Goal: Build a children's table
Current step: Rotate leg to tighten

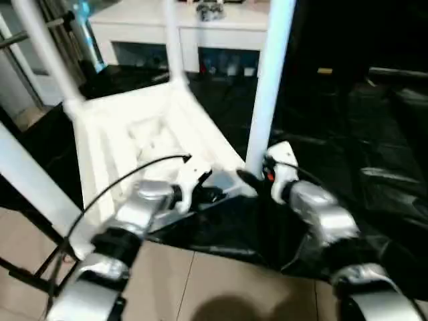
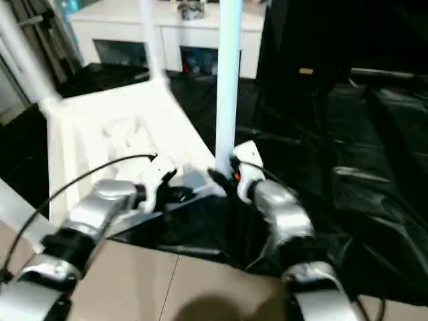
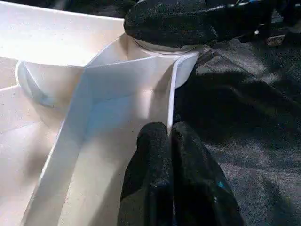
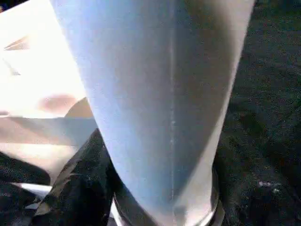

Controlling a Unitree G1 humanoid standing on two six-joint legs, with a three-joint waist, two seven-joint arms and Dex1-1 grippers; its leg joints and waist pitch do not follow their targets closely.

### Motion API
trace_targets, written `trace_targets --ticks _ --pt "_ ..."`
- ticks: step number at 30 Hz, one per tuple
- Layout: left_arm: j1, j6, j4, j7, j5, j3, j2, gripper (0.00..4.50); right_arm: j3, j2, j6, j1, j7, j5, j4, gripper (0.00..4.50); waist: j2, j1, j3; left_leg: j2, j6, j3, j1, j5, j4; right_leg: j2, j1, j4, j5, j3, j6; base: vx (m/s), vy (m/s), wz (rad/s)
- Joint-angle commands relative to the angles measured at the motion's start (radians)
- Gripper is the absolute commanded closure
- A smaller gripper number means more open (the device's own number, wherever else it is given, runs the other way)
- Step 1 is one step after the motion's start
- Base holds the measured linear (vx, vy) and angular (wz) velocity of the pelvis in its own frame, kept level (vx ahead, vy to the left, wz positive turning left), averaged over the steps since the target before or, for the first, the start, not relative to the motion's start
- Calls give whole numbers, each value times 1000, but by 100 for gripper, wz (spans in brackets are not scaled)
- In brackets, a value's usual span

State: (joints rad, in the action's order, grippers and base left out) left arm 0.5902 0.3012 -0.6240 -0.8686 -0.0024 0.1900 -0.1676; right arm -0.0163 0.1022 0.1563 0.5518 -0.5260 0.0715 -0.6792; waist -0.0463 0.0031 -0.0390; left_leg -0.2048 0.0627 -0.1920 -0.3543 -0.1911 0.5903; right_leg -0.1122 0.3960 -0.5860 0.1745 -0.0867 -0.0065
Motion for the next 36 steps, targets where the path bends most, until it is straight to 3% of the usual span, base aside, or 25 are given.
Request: trace_targets --ticks 1,3,5,6,9,12,13,16,17,20,25,31,36 --pt "27 -7 25 28 -12 12 54 450 -106 -96 33 -23 -107 9 -23 167 13 -2 45 -13 -15 22 6 -397 -84 -31 -25 107 554 25 -93 0 0 0" --pt "23 -11 33 11 -14 17 47 450 -103 -92 48 -22 -128 22 -11 129 10 1 47 -16 -20 20 4 -380 -87 -32 -27 101 502 28 -114 0 0 0" --pt "3 -9 62 -64 -21 37 13 450 -129 -41 48 -23 -210 16 25 126 10 2 49 -19 -27 20 -4 -353 -89 -32 -34 92 427 31 -142 0 0 0" --pt "2 -8 64 -71 -22 39 10 450 -131 -36 49 -23 -220 16 28 126 10 2 49 -19 -27 20 -4 -353 -89 -32 -34 92 427 31 -142 0 0 0" --pt "-14 -13 88 -143 -27 60 -27 450 -167 41 31 -27 -379 28 65 126 10 4 55 -20 -45 14 -7 -300 -82 -32 -42 78 317 35 -186 0 0 0" --pt "-27 -43 102 -222 -35 79 -64 450 -185 110 22 -29 -527 51 100 126 8 13 59 -22 -78 7 -7 -234 -74 -31 -45 67 211 35 -231 35 -6 1" --pt "-31 -45 109 -266 -35 91 -87 450 -195 149 30 -26 -610 63 118 126 7 16 65 -23 -91 7 -11 -185 -69 -29 -51 54 137 34 -252 54 -10 1" --pt "-34 -54 114 -310 -30 105 -115 450 -207 184 32 -22 -678 66 126 126 2 36 72 -24 -140 0 -5 -75 -56 -26 -45 35 -41 33 -307 18 -2 0" --pt "-36 -59 118 -341 -27 114 -133 450 -213 203 39 -19 -716 63 129 126 3 42 74 -25 -150 0 -3 -74 -55 -27 -47 32 -52 31 -315 0 0 0" --pt "-33 -60 121 -410 -29 118 -177 450 -239 259 50 -10 -832 59 143 126 6 50 69 -27 -148 0 -5 -97 -58 -29 -48 36 0 32 -304 0 0 0" --pt "-25 -66 124 -467 -50 117 -204 450 -268 290 72 -2 -912 65 160 174 9 57 62 -29 -83 0 0 -184 -67 -32 -44 47 138 37 -274 0 0 0" --pt "-18 -50 130 -476 -70 105 -197 450 -279 285 79 -6 -927 62 171 199 10 58 59 -27 -59 2 -2 -202 -68 -33 -44 51 195 40 -253 0 0 0" --pt "-12 -30 108 -400 -71 76 -164 450 -250 247 83 -28 -835 61 162 203 12 57 60 -26 -58 2 -4 -191 -67 -32 -44 51 197 40 -247 0 0 0"
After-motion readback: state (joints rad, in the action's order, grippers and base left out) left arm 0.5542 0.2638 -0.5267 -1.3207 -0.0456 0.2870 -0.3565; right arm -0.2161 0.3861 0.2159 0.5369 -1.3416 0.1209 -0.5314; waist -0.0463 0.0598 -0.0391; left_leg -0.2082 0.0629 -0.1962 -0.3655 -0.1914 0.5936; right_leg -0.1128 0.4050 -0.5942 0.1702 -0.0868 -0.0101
